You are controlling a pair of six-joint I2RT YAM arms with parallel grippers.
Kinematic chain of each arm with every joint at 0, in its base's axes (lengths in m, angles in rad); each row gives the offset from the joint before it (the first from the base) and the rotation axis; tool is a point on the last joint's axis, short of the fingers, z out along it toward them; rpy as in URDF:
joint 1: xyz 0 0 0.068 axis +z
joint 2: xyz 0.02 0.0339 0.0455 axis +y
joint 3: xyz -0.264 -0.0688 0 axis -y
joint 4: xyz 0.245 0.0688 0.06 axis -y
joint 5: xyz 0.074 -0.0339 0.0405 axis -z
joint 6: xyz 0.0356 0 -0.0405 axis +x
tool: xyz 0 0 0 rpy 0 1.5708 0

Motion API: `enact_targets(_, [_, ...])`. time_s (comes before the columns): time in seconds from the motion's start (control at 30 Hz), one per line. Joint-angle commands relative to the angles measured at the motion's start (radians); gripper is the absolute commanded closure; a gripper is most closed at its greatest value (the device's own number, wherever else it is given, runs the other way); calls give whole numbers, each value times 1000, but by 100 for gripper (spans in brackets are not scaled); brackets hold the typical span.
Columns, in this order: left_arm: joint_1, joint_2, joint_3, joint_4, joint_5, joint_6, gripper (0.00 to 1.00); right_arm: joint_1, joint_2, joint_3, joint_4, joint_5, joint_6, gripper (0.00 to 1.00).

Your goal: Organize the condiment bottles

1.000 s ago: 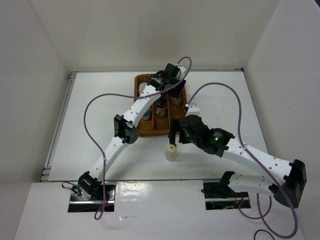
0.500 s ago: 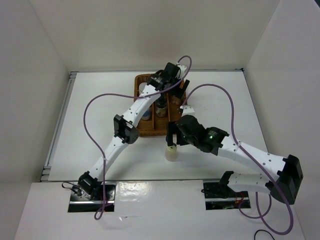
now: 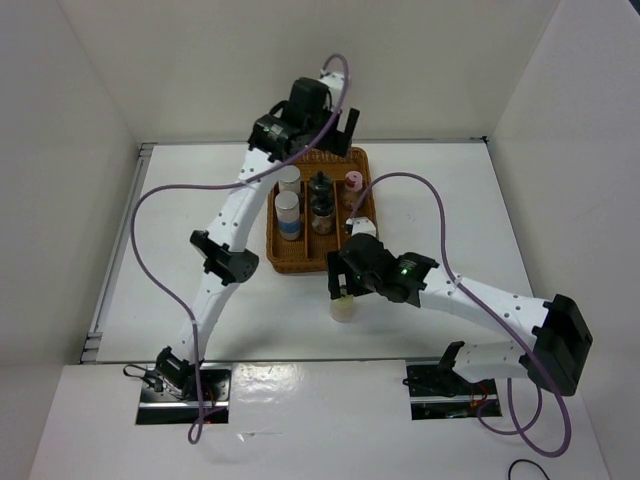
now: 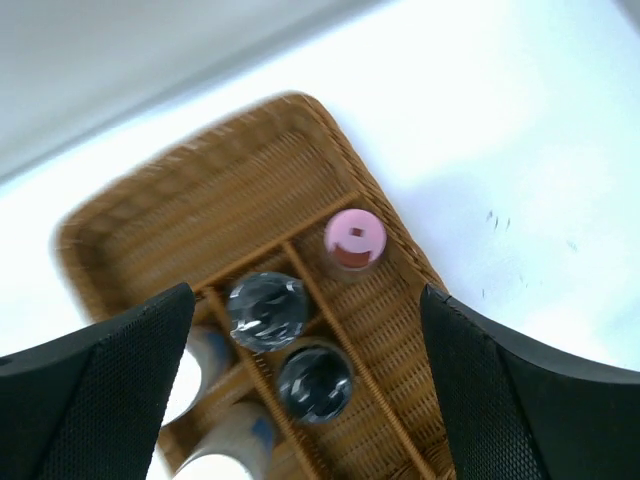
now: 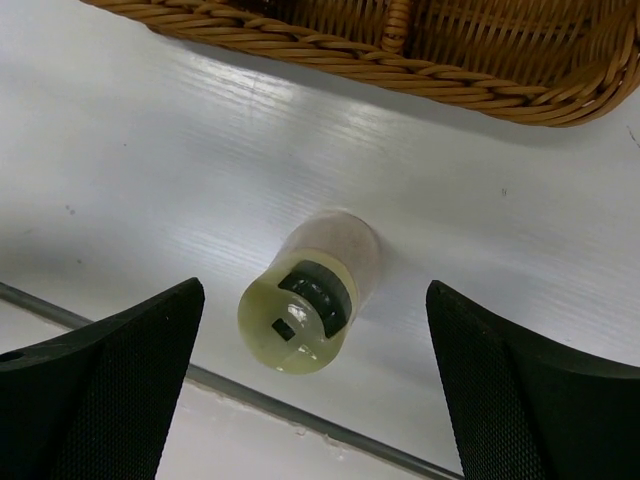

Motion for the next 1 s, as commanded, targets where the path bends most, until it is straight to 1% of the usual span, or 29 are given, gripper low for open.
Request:
enact_targets(0.0, [50,-117,32,-55,-38,-18,1,13,36,18,25,1,-11,5])
enact_targets(0.17, [73,-243,-27,-85,-69,-18,1,33,76,18,26,1,-2,7])
enact_targets(0.23, [84,-302,-50,-95,-69,-18,1,33,87,28,16,1,10,11])
enact_targets(0.3, [84,-353,-83,-106,-81,-9,1,42,96,28,16,1,19,12])
enact_targets(0.4, [93,-402,-122,-117,-103,-9,1,53,107,38,7,1,19,16])
enact_targets(0.5, [103,-438,-146,-126,-113,-9,1,71,117,48,-14,36,39,22])
enact_targets(0.53, [103,-438,-146,-126,-113,-9,1,71,117,48,-23,36,50,26])
enact_targets(0.63, [103,-458,-156,-135,-123,-9,1,71,117,48,-24,47,61,31])
enact_targets(0.8, [103,-478,-174,-144,-144,-9,1,71,117,48,-24,47,70,34])
enact_targets(0.83, [103,-478,-174,-144,-144,-9,1,71,130,48,-24,47,70,36])
enact_targets(0.87, [103,-487,-174,-144,-144,-9,1,71,139,48,-24,47,70,45])
enact_targets(0.93, [103,-510,-183,-144,-156,-9,1,71,151,61,-33,47,70,54])
enact_targets(0.97, [103,-510,-183,-144,-165,-9,1,71,163,75,-33,47,70,60])
